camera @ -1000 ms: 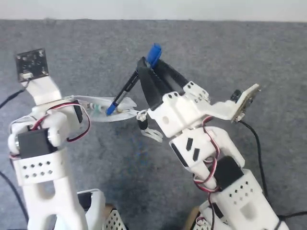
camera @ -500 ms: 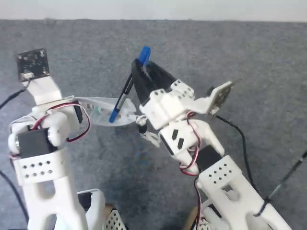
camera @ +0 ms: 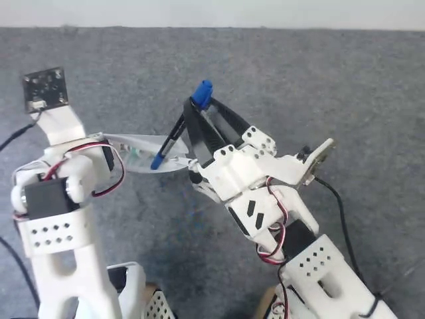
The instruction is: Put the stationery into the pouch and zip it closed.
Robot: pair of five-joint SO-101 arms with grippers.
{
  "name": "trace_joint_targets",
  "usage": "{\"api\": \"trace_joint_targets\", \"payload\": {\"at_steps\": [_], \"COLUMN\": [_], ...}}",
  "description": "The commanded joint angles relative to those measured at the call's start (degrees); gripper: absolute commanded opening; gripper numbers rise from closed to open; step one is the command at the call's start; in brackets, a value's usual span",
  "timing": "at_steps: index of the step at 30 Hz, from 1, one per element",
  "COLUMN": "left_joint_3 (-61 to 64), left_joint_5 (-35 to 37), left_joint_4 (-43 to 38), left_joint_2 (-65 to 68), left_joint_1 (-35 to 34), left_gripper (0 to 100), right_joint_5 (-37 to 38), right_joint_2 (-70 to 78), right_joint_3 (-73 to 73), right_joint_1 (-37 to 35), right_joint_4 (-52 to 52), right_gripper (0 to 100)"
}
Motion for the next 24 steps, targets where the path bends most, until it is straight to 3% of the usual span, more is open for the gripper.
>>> {"api": "trace_joint_targets", "payload": {"at_steps": [1,8,20,24], "left_joint_3": [-0.5,-0.5,-0.4,-0.4], "left_joint_5": [-0.6,-0.6,-0.6,-0.6], "left_joint_4": [-2.6,-2.5,-2.5,-2.6], "left_joint_2": [-1.5,-1.5,-1.5,-1.5], "left_joint_1": [0.0,0.0,0.3,0.3], "left_gripper": [1,1,1,1], "right_joint_5": [5.5,29.3,32.0,38.2], "right_joint_2": [1.1,1.1,1.5,1.7], "right_joint_3": [1.3,8.1,9.7,11.6], "right_joint_1": [-3.0,-13.1,-13.5,-13.8], "right_joint_4": [-0.8,-1.2,-5.0,-7.9], "right_gripper": [0.6,0.6,0.6,0.6]}}
